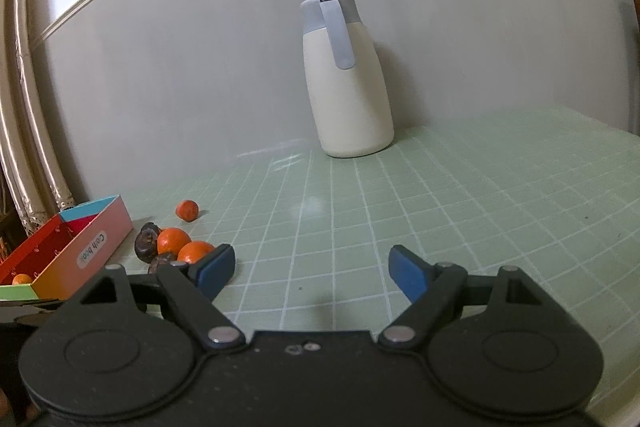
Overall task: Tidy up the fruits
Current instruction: 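Reach the left gripper to the tan round nut and grasp it, then carry the tan nut with the left gripper into the box and release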
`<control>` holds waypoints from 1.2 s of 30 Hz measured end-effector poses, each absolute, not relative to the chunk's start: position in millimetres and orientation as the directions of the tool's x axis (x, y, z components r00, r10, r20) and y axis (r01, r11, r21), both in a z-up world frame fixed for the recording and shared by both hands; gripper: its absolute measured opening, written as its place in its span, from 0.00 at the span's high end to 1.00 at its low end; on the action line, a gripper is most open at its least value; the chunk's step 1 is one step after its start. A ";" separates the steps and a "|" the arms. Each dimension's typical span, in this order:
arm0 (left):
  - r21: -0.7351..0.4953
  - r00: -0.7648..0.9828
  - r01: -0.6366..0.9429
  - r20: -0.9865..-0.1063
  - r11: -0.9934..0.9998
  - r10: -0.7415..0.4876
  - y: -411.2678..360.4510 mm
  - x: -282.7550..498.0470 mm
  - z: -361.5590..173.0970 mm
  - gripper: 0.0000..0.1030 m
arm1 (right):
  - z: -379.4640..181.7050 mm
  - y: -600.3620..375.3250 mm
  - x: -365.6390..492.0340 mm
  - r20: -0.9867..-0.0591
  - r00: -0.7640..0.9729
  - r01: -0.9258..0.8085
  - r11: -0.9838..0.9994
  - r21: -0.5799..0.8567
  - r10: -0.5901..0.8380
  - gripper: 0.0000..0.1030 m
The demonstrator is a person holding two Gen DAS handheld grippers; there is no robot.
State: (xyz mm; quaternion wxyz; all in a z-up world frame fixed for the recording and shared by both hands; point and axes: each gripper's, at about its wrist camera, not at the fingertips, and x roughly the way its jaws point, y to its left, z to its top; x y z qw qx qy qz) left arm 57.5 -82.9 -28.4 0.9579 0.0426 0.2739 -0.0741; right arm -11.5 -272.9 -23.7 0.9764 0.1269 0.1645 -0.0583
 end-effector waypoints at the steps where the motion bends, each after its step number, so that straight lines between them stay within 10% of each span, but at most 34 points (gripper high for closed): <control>1: 0.056 0.845 0.167 -0.523 0.984 -0.113 -82.6 55.7 -26.1 0.76 | -23.8 -272.3 -11.2 -0.336 0.939 0.154 0.961 0.229 -0.070 0.19; 15: 0.098 0.923 0.008 -0.384 0.995 0.030 -28.3 43.8 8.7 0.76 | -23.9 -248.7 -2.7 -0.338 0.941 0.093 0.973 0.213 -0.016 0.19; 36: 0.029 0.864 -0.162 -0.479 0.986 0.155 59.5 66.6 7.1 0.76 | -28.1 -192.6 23.8 -0.357 0.929 -0.037 0.985 0.169 0.096 0.19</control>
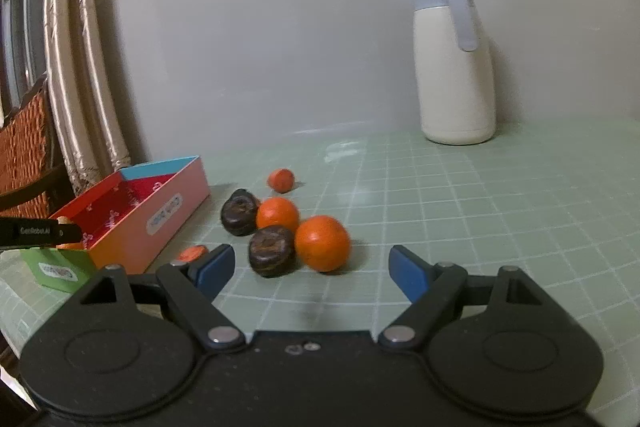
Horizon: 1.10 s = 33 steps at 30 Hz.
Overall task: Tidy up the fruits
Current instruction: 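Carry the tan nut with the left gripper into the box and release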
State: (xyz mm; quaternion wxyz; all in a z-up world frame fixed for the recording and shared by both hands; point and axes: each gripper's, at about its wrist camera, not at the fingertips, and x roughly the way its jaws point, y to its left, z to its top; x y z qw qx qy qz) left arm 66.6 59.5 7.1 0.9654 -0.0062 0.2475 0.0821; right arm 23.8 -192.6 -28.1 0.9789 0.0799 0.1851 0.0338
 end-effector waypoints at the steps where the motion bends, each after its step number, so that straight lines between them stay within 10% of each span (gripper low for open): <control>1: 0.032 0.861 -0.166 -0.482 0.986 0.160 61.7 68.4 6.8 0.76 | -28.6 -190.2 24.8 -0.358 0.928 -0.041 0.985 0.168 0.100 0.19; 33: 0.010 0.824 -0.214 -0.534 0.977 0.186 81.8 93.2 1.9 0.75 | -34.0 -178.4 36.1 -0.385 0.913 -0.071 0.981 0.179 0.136 0.19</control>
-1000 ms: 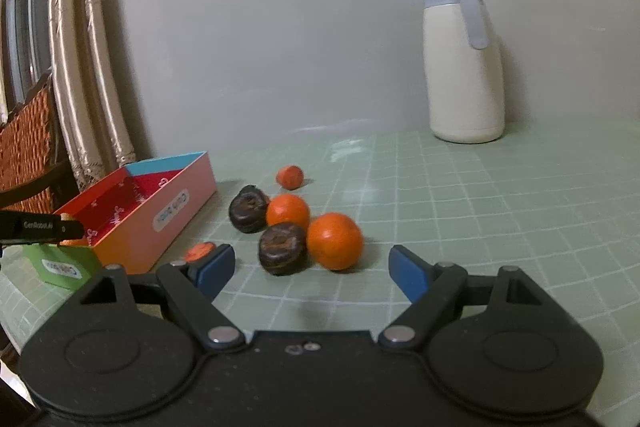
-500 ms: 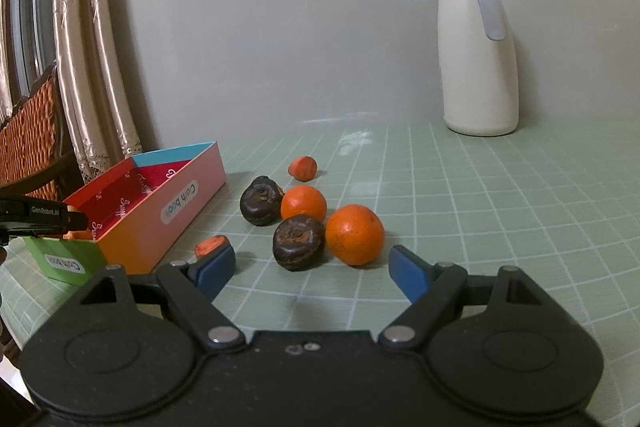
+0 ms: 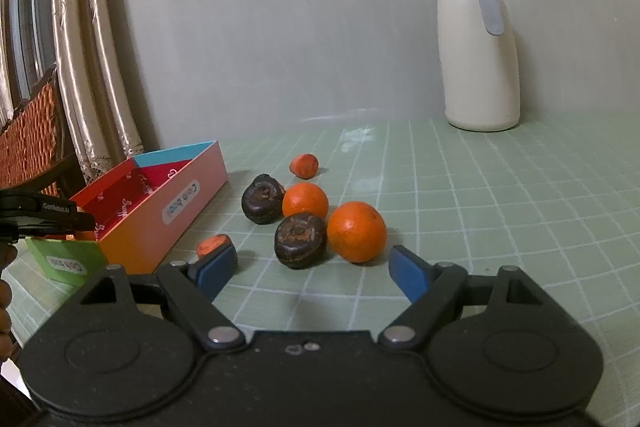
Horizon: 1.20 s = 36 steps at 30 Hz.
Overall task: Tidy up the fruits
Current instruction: 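Carry the tan nut with the left gripper into the box and release, then lower the right gripper onto a large tangerine and close on it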
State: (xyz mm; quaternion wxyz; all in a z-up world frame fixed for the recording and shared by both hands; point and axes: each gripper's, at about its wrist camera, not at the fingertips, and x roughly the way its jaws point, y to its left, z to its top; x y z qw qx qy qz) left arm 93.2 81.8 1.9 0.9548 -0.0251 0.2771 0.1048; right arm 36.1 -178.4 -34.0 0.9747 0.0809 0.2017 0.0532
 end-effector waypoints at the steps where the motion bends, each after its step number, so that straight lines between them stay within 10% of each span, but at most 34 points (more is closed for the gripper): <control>1: 0.004 0.824 -0.213 -0.536 0.977 0.182 82.5 93.1 2.2 0.75 | -34.3 -177.8 36.6 -0.387 0.912 -0.073 0.982 0.177 0.138 0.19; 5: -0.011 0.822 -0.214 -0.543 0.977 0.174 85.6 93.9 4.0 0.71 | -36.5 -175.4 37.8 -0.397 0.907 -0.077 0.982 0.173 0.141 0.19; 8: 0.002 0.821 -0.222 -0.539 0.975 0.188 83.7 93.7 5.2 0.27 | -37.8 -173.9 39.3 -0.403 0.904 -0.080 0.982 0.168 0.143 0.19; 10: 0.019 0.820 -0.245 -0.529 0.969 0.217 82.5 92.7 5.4 0.20 | -38.9 -172.6 40.1 -0.406 0.902 -0.082 0.982 0.168 0.145 0.19; 36: 0.013 0.801 -0.217 -0.569 0.976 0.186 76.5 93.3 9.9 0.17 | -47.5 -166.8 51.7 -0.439 0.885 -0.086 0.981 0.175 0.156 0.19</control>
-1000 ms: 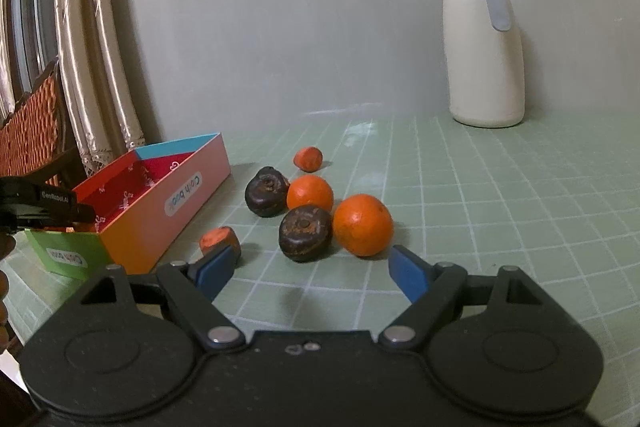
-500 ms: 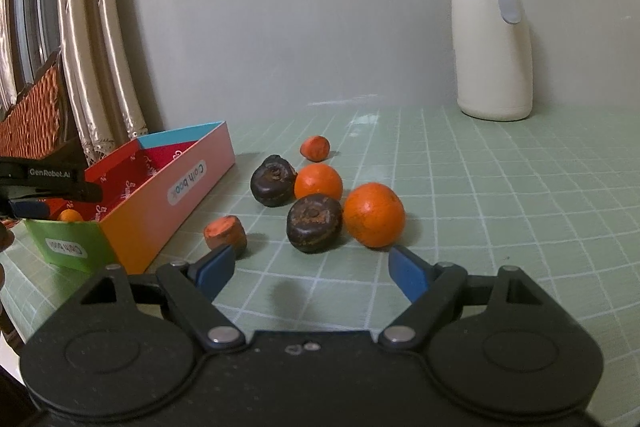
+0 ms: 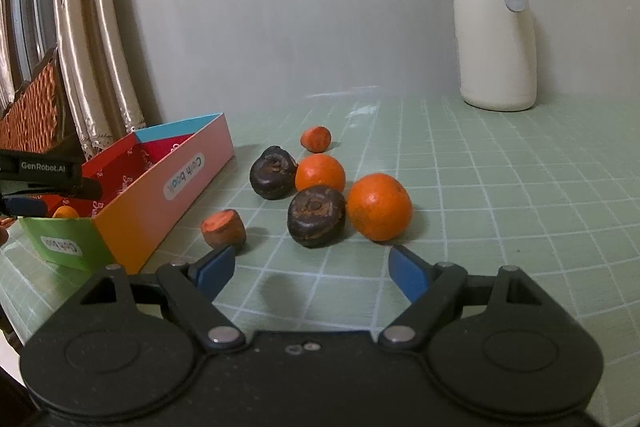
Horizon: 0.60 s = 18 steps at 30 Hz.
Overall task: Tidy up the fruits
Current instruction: 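Lower the right gripper onto a large tangerine and close on it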
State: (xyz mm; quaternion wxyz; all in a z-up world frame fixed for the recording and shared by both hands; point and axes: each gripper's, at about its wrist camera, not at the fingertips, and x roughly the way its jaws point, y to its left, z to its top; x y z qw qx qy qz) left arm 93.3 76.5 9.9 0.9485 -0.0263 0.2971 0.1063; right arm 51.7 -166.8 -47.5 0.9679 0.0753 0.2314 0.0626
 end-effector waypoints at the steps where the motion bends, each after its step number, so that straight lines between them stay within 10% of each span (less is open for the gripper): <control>1: 0.015 0.800 -0.215 -0.571 0.976 0.185 76.0 93.4 9.9 0.16 | -48.0 -166.6 52.7 -0.441 0.884 -0.086 0.981 0.175 0.156 0.19; 18: 0.029 0.791 -0.187 -0.588 0.982 0.168 66.3 96.3 9.6 0.11 | -45.8 -170.3 54.8 -0.430 0.889 -0.075 0.978 0.196 0.155 0.19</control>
